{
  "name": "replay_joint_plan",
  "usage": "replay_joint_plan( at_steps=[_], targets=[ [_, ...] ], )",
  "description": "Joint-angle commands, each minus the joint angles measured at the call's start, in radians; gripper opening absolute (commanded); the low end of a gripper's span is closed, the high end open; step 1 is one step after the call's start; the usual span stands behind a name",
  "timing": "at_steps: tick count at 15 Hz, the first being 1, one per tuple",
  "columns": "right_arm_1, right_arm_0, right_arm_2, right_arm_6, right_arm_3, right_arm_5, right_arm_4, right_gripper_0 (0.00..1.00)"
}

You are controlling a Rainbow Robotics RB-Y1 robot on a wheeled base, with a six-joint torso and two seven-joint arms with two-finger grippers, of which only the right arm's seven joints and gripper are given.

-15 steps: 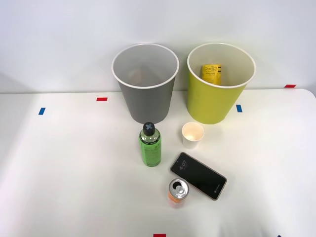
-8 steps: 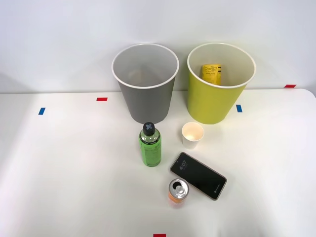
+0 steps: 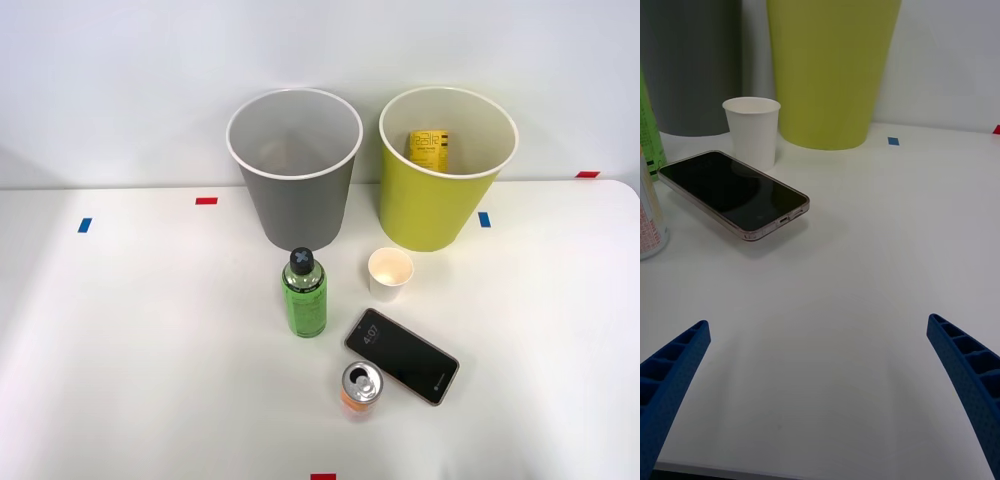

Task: Put cans in the gray bin, plastic bottles in the light green bin

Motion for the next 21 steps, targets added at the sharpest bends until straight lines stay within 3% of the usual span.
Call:
replay_joint_plan(
  at_steps=[1,21],
  targets=[
    [0.000,0.000,0.000,0.000,0.000,0.000,0.000,1.00],
    [0.000,0.000,0.000,0.000,0.000,0.000,0.000,1.00]
  ],
)
